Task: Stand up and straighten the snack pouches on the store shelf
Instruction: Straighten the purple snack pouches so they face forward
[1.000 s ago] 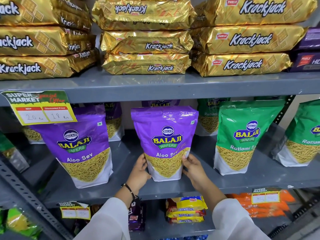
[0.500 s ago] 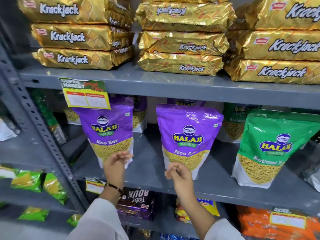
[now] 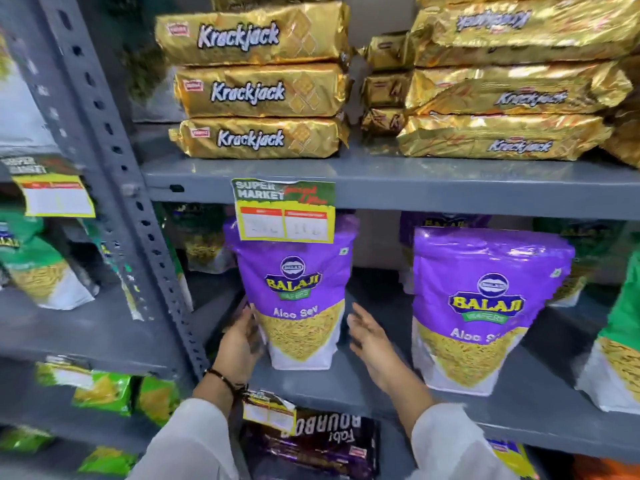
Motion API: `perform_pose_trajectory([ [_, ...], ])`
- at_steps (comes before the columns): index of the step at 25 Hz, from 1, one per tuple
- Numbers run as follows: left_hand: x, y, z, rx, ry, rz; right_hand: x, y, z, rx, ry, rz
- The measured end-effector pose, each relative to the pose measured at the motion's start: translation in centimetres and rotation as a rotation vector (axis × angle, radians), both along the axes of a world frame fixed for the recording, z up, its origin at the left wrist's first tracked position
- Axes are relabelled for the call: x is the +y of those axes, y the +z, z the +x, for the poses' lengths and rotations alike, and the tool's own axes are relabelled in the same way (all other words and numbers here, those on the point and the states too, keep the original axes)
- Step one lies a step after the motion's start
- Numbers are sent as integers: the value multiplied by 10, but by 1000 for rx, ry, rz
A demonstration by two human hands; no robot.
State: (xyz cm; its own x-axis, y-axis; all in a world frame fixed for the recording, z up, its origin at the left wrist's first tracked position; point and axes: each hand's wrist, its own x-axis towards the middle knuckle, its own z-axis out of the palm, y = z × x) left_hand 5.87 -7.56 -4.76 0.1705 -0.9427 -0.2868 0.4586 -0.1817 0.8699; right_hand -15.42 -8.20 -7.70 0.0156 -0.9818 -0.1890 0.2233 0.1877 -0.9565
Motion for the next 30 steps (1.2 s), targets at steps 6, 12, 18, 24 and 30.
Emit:
perform_pose_trajectory([
  [6,-6,-4,18,-11,-195,-1,5,-17,23,25,56,-49],
  [12,0,-7,13,9,-197,-11,20,-19,24,-3,-2,-90],
  [18,8,-2,12,36,-191,-17,19,-12,30,-39,-12,-108],
  [24,7,0,17,65,-181,-18,19,-17,39,-61,-57,-113],
  [30,4,2,15,64,-195,-34,13,-18,42,-68,-90,-119],
])
